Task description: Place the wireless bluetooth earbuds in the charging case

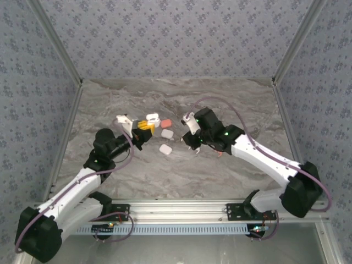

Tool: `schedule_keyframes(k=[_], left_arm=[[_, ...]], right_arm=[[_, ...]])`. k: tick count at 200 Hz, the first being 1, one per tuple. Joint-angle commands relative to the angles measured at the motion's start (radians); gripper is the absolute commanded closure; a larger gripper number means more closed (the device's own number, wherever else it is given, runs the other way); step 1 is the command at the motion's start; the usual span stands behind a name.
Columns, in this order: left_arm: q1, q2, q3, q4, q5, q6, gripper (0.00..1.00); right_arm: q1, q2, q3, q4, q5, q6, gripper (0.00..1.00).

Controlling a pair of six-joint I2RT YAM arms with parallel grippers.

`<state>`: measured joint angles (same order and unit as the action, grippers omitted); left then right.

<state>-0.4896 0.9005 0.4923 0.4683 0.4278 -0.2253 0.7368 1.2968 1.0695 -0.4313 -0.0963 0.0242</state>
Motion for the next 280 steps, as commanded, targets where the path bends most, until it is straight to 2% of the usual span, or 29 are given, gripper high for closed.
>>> schedule_keyframes(k=[1, 66, 116, 234, 280], left_arm=[[-0.048, 0.044, 0.110, 0.066, 0.066, 0.059, 1.00], [-0.117, 0.188, 0.240, 0.062, 0.141, 0.112, 1.00], [-0.151, 0.246, 0.281, 0.061, 0.161, 0.128, 1.00], [-0.164, 0.254, 0.287, 0.062, 0.162, 0.133, 1.00], [-0.164, 0.254, 0.287, 0.059, 0.160, 0.132, 1.00]], right_arm=[[-0.012, -0.080, 0.023, 0.073, 0.069, -0.038, 0.83], [-0.011, -0.184, 0.114, 0.158, 0.068, -0.105, 0.83], [0.024, -0.191, 0.113, 0.211, 0.078, -0.137, 0.83], [0.075, -0.139, 0.140, 0.183, 0.087, -0.164, 0.83], [0.078, -0.126, 0.145, 0.149, 0.045, -0.170, 0.83]])
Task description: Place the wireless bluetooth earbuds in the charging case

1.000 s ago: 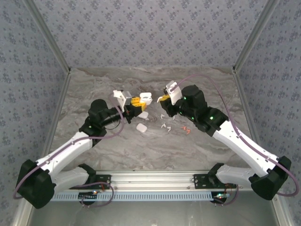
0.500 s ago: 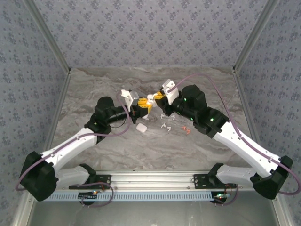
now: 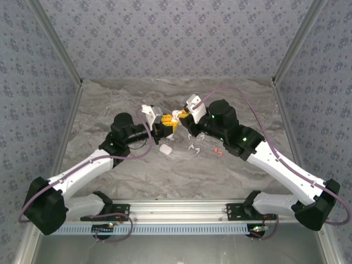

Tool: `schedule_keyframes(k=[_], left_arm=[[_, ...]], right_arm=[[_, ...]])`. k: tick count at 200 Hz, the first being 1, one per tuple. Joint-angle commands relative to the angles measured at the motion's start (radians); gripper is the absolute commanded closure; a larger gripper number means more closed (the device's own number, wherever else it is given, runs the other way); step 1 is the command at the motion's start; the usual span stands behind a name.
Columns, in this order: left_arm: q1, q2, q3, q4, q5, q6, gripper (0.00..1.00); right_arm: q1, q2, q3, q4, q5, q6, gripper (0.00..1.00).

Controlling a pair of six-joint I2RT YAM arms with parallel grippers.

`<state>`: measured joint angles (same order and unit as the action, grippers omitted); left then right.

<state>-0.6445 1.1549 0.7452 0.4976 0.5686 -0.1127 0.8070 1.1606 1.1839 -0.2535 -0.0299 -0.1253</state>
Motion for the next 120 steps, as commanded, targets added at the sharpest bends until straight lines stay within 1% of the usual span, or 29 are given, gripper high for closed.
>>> schedule_keyframes(k=[1, 29, 52, 83, 114, 120], left_arm=[[-0.009, -0.001, 0.034, 0.030, 0.019, 0.020, 1.00], [-0.009, 0.002, 0.033, 0.033, 0.019, 0.019, 1.00], [-0.008, 0.002, 0.033, 0.040, 0.021, 0.016, 1.00], [-0.010, 0.001, 0.033, 0.051, 0.022, 0.011, 1.00], [-0.010, 0.000, 0.031, 0.052, 0.022, 0.008, 1.00], [-0.012, 0.001, 0.031, 0.053, 0.022, 0.009, 1.00]], right_arm=[[0.007, 0.010, 0.031, -0.029, -0.023, -0.021, 0.83], [0.007, 0.014, 0.030, -0.047, -0.069, -0.023, 0.83], [-0.001, 0.020, 0.038, -0.056, -0.134, -0.017, 0.82], [-0.033, 0.027, 0.048, -0.066, -0.210, 0.003, 0.81], [-0.064, 0.030, 0.068, -0.079, -0.270, 0.025, 0.75], [-0.072, 0.030, 0.073, -0.080, -0.286, 0.030, 0.71]])
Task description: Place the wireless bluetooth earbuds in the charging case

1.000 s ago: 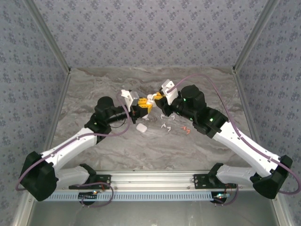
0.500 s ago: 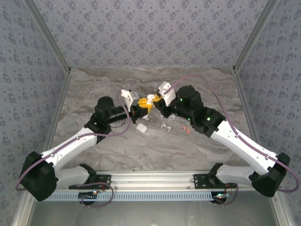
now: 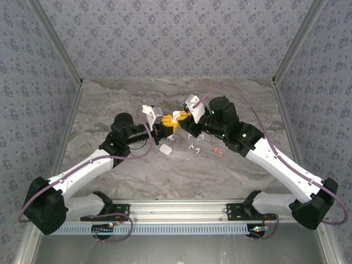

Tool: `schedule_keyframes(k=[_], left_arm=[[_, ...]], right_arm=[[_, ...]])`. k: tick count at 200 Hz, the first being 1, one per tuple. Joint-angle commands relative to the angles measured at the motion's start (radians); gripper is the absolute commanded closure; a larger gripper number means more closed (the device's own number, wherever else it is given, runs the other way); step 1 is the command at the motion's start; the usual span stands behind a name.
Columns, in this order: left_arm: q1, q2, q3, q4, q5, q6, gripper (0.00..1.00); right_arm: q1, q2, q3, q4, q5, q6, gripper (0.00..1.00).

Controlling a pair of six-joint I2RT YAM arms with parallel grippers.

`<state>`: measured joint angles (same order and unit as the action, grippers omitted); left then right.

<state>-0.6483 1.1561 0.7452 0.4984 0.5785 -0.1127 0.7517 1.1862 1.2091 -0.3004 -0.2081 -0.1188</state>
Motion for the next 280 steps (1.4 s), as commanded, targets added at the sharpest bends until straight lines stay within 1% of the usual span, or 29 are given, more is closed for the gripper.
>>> schedule_keyframes(k=[1, 14, 24, 57, 71, 86, 104, 118, 133, 183, 236, 280], left_arm=[[-0.008, 0.000, 0.031, 0.051, 0.013, 0.009, 1.00], [-0.007, 0.001, 0.029, 0.055, 0.012, 0.008, 1.00], [-0.008, 0.000, 0.027, 0.057, 0.012, 0.006, 1.00], [-0.010, 0.000, 0.020, 0.069, 0.011, -0.002, 1.00], [-0.010, -0.001, 0.015, 0.075, 0.009, -0.006, 1.00], [-0.011, -0.003, 0.012, 0.081, 0.009, -0.011, 1.00], [-0.011, -0.003, 0.013, 0.086, 0.012, -0.017, 1.00], [-0.012, -0.003, 0.014, 0.089, 0.014, -0.021, 1.00], [-0.014, -0.003, 0.014, 0.089, 0.014, -0.022, 1.00], [-0.016, 0.009, 0.021, 0.091, 0.015, -0.022, 1.00], [-0.020, 0.013, 0.028, 0.091, 0.017, -0.024, 1.00], [-0.020, 0.012, 0.028, 0.078, 0.011, -0.017, 1.00]], right_arm=[[-0.018, 0.004, 0.049, -0.034, -0.111, 0.024, 0.70], [-0.032, 0.004, 0.066, -0.039, -0.138, 0.034, 0.61], [-0.045, 0.003, 0.078, -0.042, -0.165, 0.043, 0.56], [-0.102, -0.019, 0.111, -0.042, -0.201, 0.099, 0.49], [-0.149, -0.039, 0.106, -0.034, -0.215, 0.146, 0.43], [-0.212, -0.054, 0.087, -0.028, -0.254, 0.206, 0.33], [-0.284, -0.051, 0.056, -0.038, -0.331, 0.273, 0.21], [-0.309, -0.042, 0.034, -0.037, -0.386, 0.316, 0.11], [-0.310, -0.033, 0.010, -0.017, -0.432, 0.344, 0.00], [-0.269, 0.021, 0.004, 0.035, -0.511, 0.386, 0.00], [-0.222, 0.093, 0.063, 0.001, -0.567, 0.365, 0.00], [-0.205, 0.079, 0.076, -0.012, -0.583, 0.334, 0.01]])
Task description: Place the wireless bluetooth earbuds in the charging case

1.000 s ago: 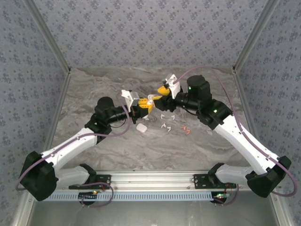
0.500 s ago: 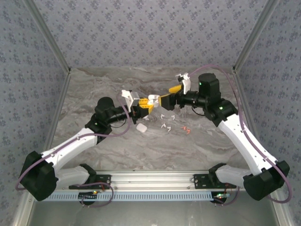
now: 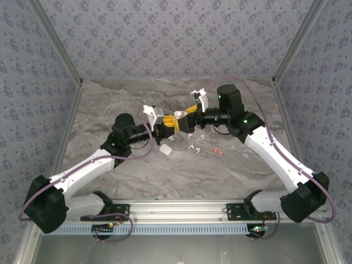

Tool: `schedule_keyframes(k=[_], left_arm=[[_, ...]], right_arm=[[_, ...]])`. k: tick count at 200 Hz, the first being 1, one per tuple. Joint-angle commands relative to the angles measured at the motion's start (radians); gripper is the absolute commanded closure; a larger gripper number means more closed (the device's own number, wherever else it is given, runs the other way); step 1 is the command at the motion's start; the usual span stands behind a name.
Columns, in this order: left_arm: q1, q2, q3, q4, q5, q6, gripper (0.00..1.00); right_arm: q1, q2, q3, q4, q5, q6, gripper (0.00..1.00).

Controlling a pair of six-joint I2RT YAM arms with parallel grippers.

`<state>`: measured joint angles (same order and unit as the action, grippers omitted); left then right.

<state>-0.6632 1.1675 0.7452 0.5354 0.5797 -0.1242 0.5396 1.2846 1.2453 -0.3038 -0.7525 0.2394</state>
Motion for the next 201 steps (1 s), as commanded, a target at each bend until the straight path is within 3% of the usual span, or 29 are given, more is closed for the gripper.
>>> schedule_keyframes(k=[1, 105, 139, 164, 179, 201], left_arm=[[-0.006, 0.001, 0.028, 0.041, 0.010, -0.005, 1.00], [-0.006, -0.005, 0.019, 0.025, -0.007, -0.001, 1.00], [-0.006, -0.017, 0.016, -0.002, -0.026, 0.002, 1.00], [0.003, -0.043, 0.017, -0.110, -0.070, 0.054, 1.00], [0.048, -0.060, 0.007, -0.162, -0.111, 0.024, 1.00], [0.214, -0.042, 0.001, -0.216, -0.071, -0.153, 1.00]], right_arm=[[0.008, -0.021, 0.040, -0.009, -0.039, -0.026, 0.01], [0.002, -0.093, -0.006, -0.059, 0.023, -0.069, 0.05], [-0.020, -0.103, 0.002, -0.075, 0.149, -0.059, 0.03], [-0.063, -0.142, -0.025, -0.074, 0.302, -0.044, 0.00], [-0.099, -0.174, -0.078, -0.063, 0.393, -0.013, 0.00], [-0.149, -0.211, -0.145, -0.066, 0.520, 0.058, 0.00]])
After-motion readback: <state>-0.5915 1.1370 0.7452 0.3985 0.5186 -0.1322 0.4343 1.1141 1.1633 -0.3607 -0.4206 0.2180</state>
